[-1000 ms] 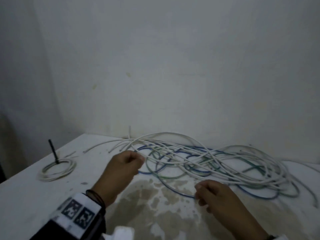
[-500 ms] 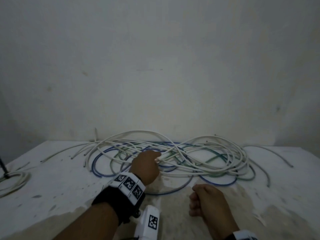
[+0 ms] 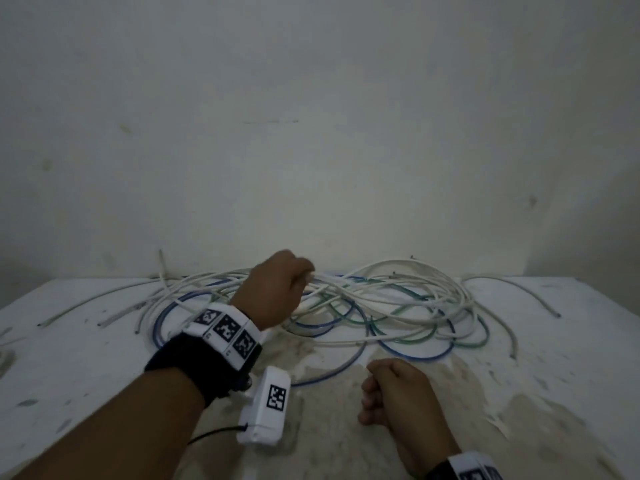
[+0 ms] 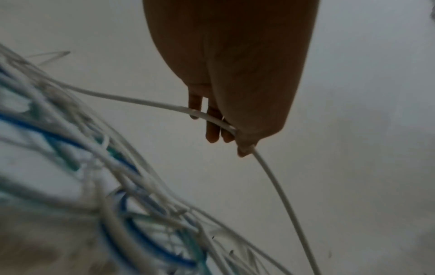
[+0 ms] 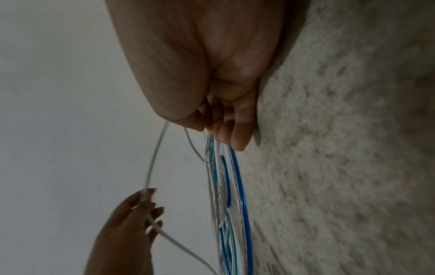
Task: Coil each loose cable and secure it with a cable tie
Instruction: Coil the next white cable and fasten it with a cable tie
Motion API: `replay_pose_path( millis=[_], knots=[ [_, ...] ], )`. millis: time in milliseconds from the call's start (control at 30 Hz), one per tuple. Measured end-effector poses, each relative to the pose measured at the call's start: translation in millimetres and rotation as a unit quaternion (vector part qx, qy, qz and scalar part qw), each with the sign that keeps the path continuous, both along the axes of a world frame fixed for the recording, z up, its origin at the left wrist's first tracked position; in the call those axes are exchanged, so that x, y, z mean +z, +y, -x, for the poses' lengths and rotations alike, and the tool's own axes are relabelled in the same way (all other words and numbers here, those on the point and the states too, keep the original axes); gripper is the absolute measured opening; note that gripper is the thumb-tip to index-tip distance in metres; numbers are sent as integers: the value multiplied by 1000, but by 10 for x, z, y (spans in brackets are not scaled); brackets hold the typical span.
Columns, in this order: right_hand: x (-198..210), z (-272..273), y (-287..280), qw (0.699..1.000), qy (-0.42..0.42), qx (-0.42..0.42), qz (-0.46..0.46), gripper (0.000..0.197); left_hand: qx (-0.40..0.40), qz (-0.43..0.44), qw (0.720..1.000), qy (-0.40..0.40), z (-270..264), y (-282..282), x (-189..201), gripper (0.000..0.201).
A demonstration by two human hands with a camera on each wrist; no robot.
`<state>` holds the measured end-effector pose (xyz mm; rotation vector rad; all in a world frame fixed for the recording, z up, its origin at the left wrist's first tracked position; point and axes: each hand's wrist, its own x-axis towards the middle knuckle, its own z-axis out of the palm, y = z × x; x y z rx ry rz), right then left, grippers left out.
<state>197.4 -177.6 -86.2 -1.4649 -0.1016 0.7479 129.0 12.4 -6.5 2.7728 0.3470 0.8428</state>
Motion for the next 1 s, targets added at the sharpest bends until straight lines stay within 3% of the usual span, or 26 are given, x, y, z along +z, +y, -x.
replay_pose_path(
  millis=[100, 167, 267, 333, 367, 433, 500, 533, 633, 700, 800, 867, 933, 1000],
  knots=[
    [-25, 6, -11, 998, -43, -44, -29, 8, -28, -26, 996, -76, 99, -47, 293, 27],
    [-24, -33, -45, 975, -186, -120, 2, 12, -54, -44, 993, -99, 173, -108, 441, 21],
    [121, -107, -163, 864, -440, -232, 79, 63, -91, -42, 990, -100, 307, -192, 577, 25],
    [200, -167, -215, 800, -541, -218, 140, 82, -108, -33, 989, -93, 410, -246, 638, 25],
    [218, -199, -218, 779, -568, -201, 173, 80, -114, -29, 989, -92, 461, -277, 657, 24],
    [242, -277, -229, 751, -599, -171, 219, 51, -122, -20, 987, -102, 563, -332, 677, 22],
    [324, -354, -315, 752, -587, -138, 268, 17, -113, -24, 986, -123, 653, -357, 699, 23],
    [367, -409, -385, 761, -564, -124, 294, 14, -101, -28, 985, -139, 694, -350, 711, 24],
    [432, -644, -658, 762, -526, -88, 368, 25, -54, -34, 980, -187, 808, -262, 754, 24],
    [505, -711, -808, 751, -571, -97, 317, 39, -38, -27, 983, -175, 890, -227, 756, 18],
    [808, -630, -985, 759, -593, -165, 211, 50, -9, -30, 996, -89, 989, -171, 710, 7],
    [984, -622, -1086, 755, -600, -195, 180, 53, 43, -59, 996, -41, 1032, -85, 660, 10],
    [1083, -620, -1137, 756, -592, -223, 169, 53, 101, -50, 992, -50, 1101, 60, 634, 11],
    [1133, -599, -1155, 758, -585, -238, 163, 54, 158, -18, 986, -51, 1190, 200, 635, 27]
  ],
)
